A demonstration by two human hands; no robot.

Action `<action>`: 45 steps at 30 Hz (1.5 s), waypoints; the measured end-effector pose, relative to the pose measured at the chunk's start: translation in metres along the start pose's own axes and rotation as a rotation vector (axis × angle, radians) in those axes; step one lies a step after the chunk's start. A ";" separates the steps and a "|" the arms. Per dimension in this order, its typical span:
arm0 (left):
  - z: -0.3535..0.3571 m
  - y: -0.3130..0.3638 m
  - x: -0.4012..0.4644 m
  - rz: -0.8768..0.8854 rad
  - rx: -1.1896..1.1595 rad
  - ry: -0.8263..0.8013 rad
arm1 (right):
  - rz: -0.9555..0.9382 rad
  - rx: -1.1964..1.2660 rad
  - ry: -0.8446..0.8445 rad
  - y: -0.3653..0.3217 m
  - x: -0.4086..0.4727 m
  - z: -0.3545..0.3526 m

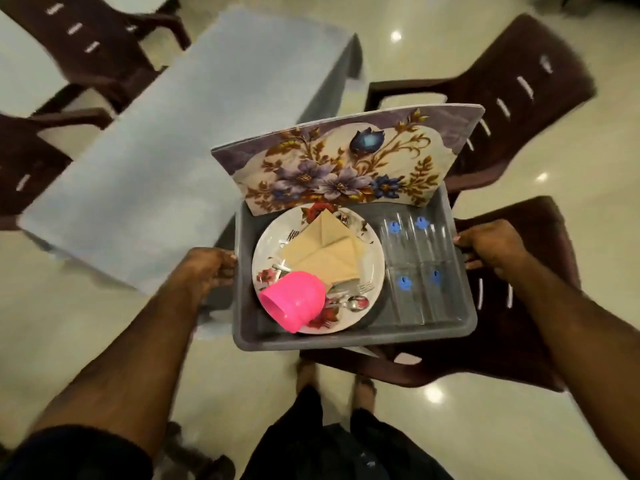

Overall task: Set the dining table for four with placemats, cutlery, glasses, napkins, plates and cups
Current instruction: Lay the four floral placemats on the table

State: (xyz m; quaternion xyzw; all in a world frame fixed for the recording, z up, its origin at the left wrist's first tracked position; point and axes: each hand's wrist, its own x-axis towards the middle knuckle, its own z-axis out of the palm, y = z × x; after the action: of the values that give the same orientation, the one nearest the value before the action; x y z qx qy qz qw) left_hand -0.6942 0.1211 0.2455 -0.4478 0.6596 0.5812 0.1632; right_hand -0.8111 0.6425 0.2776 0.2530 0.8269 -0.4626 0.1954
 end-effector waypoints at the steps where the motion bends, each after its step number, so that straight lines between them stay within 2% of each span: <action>1: 0.015 0.006 0.009 0.019 0.026 0.002 | 0.012 0.005 0.010 0.013 0.001 -0.005; 8: 0.098 0.017 0.088 0.003 0.192 -0.010 | 0.215 0.064 0.130 0.095 0.034 -0.004; 15: 0.129 0.001 0.167 -0.071 0.276 0.081 | 0.365 0.092 0.186 0.148 0.087 0.055; 22: 0.147 -0.036 0.240 -0.136 0.307 0.113 | 0.432 0.080 0.152 0.188 0.141 0.114; 28: 0.169 -0.038 0.261 -0.205 0.288 -0.076 | 0.449 0.014 0.132 0.219 0.176 0.148; 33: 0.166 -0.062 0.291 -0.136 0.348 0.059 | 0.460 -0.088 0.090 0.228 0.196 0.160; 39: 0.160 -0.071 0.294 -0.138 0.390 -0.008 | 0.510 -0.061 0.019 0.240 0.208 0.168; 43: 0.157 -0.061 0.286 -0.089 0.557 -0.082 | 0.546 0.011 -0.042 0.228 0.201 0.167; 45: 0.169 -0.043 0.264 0.042 0.740 -0.014 | 0.480 -0.130 -0.061 0.218 0.194 0.165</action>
State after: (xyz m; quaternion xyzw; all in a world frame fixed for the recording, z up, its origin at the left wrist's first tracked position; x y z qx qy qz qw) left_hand -0.8560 0.1726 -0.0217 -0.3408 0.8331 0.3095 0.3068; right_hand -0.8195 0.6427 -0.0578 0.4151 0.7649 -0.3562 0.3404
